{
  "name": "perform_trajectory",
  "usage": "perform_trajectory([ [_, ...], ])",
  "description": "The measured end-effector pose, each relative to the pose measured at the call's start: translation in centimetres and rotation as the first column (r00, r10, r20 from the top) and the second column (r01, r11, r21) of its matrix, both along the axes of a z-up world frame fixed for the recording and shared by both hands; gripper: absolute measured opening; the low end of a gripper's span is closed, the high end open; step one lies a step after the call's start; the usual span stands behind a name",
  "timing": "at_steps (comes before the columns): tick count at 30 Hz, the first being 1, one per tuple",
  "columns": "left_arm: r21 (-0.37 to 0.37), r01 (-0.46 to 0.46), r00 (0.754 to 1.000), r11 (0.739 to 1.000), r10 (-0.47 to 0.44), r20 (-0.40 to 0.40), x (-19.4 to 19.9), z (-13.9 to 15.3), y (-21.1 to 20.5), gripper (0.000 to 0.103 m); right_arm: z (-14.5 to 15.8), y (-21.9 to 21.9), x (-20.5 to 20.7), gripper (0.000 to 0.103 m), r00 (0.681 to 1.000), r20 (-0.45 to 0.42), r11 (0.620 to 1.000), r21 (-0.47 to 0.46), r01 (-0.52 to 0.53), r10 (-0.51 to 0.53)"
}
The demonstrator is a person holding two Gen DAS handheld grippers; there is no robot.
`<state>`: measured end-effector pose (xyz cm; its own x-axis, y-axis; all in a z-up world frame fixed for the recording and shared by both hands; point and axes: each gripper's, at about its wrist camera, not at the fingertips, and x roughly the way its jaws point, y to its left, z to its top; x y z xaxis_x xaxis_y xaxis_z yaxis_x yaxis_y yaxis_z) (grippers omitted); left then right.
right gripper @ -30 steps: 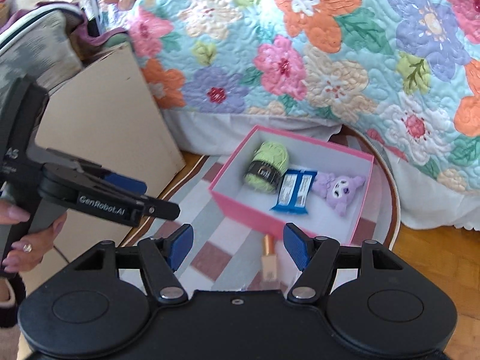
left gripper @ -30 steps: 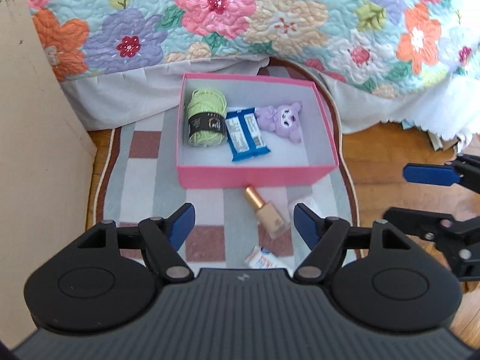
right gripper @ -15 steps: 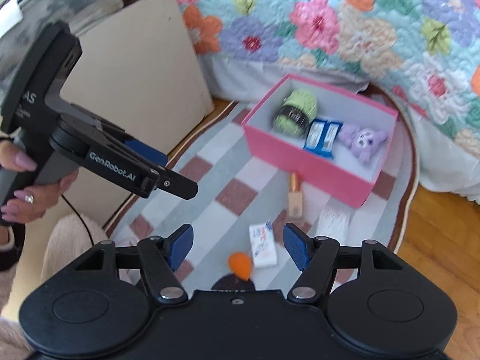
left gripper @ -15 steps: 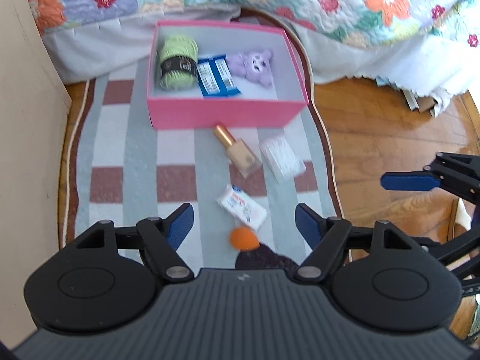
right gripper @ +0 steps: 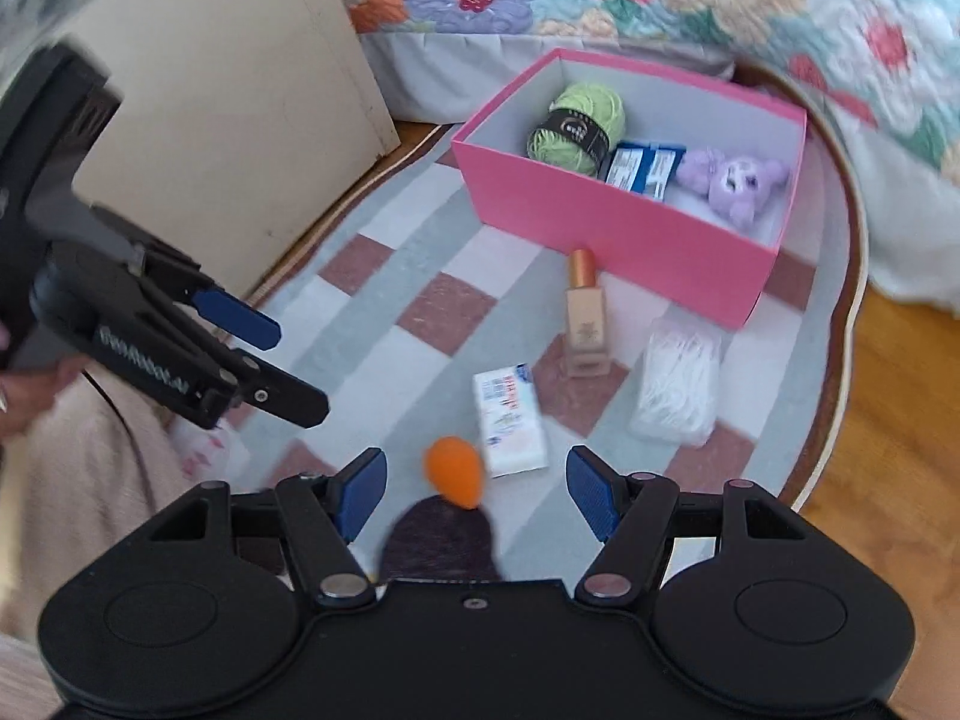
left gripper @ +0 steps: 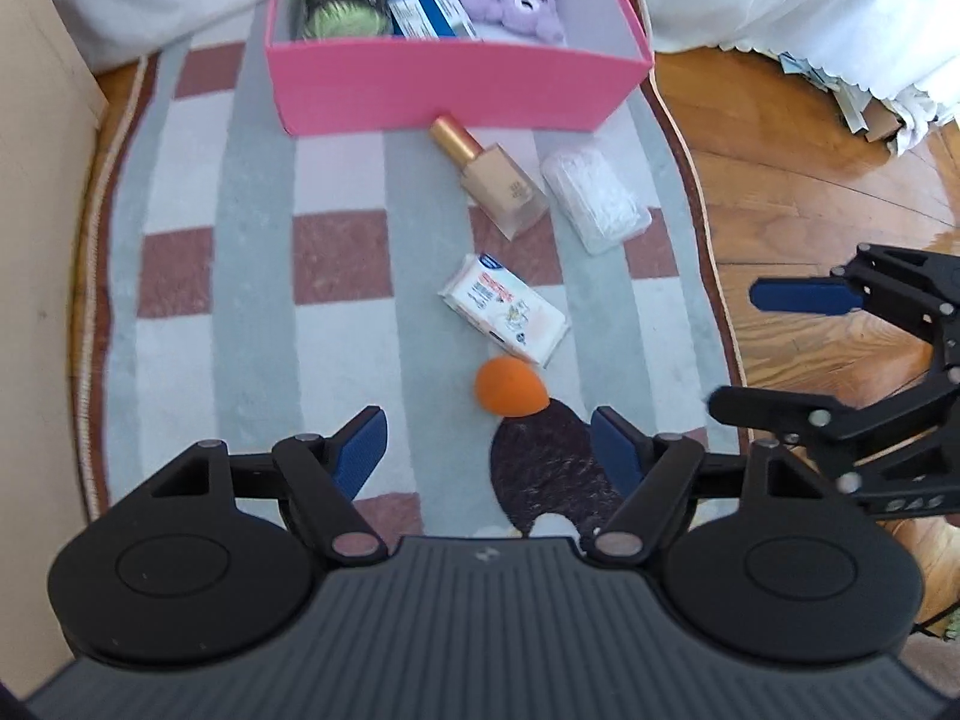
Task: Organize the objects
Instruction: 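Lift the left tool out of the box and back over the rug, then lower the left tool onto the orange makeup sponge and close it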
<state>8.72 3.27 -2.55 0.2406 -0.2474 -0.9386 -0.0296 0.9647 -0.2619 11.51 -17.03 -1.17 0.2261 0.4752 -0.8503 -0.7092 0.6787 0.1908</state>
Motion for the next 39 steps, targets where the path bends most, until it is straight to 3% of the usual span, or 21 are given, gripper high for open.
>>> perform_trajectory([
  [3,-0.012,0.011,1.0,1.0,-0.011,0.01,0.0,-1.3,-0.3,0.074,-1.4,0.6,-1.0,0.071,0.996,0.064,0.998,-0.021,-0.058,0.06],
  [9,-0.035,0.023,0.996,0.999,-0.02,0.087,-0.2,-3.9,-1.1,0.072,-5.7,2.7,-2.6,0.071,0.986,0.057,0.988,-0.032,-0.152,0.154],
  [15,-0.092,0.007,0.995,0.996,0.003,0.103,-0.2,-6.7,-0.9,0.065,-9.3,4.3,-2.2,0.069,0.99,0.016,0.99,0.006,-0.142,0.142],
  [21,-0.135,-0.024,0.997,0.991,0.033,0.068,0.2,-9.8,-1.0,0.048,-12.0,5.7,-1.8,0.052,0.985,-0.041,0.985,-0.034,-0.171,0.17],
  [24,-0.096,-0.044,0.996,0.994,0.052,0.078,0.3,-11.1,-1.4,0.043,-13.4,6.3,-1.5,0.051,0.991,-0.039,0.985,-0.114,-0.131,0.127],
  [26,-0.034,-0.056,0.988,0.998,0.061,0.143,0.1,-11.3,-1.8,0.043,-14.2,6.3,-0.9,0.051,0.997,-0.031,0.986,-0.152,-0.07,0.066],
  [29,-0.085,-0.054,0.987,0.995,0.066,0.146,0.3,-11.4,-1.5,0.043,-14.3,5.4,-0.6,0.05,0.998,-0.047,0.995,-0.097,-0.04,0.035],
  [31,-0.098,-0.056,0.986,0.994,0.071,0.152,0.2,-11.4,-1.5,0.036,-14.1,4.9,-0.7,0.036,0.997,-0.064,0.998,-0.055,-0.036,0.033],
  [33,-0.135,-0.051,0.985,0.99,0.072,0.155,0.1,-11.5,-1.4,0.027,-13.9,4.6,-0.9,0.036,0.997,-0.074,0.999,-0.034,-0.029,0.026],
  [34,-0.173,-0.046,0.987,0.984,0.071,0.144,0.0,-11.5,-1.5,0.025,-13.7,4.5,-1.1,0.035,0.997,-0.071,0.999,-0.029,-0.027,0.025],
  [39,-0.179,-0.049,0.981,0.983,0.081,0.179,-1.3,-9.5,-2.1,0.025,-11.8,3.8,-1.4,0.035,0.997,-0.071,1.0,-0.001,-0.027,0.027],
])
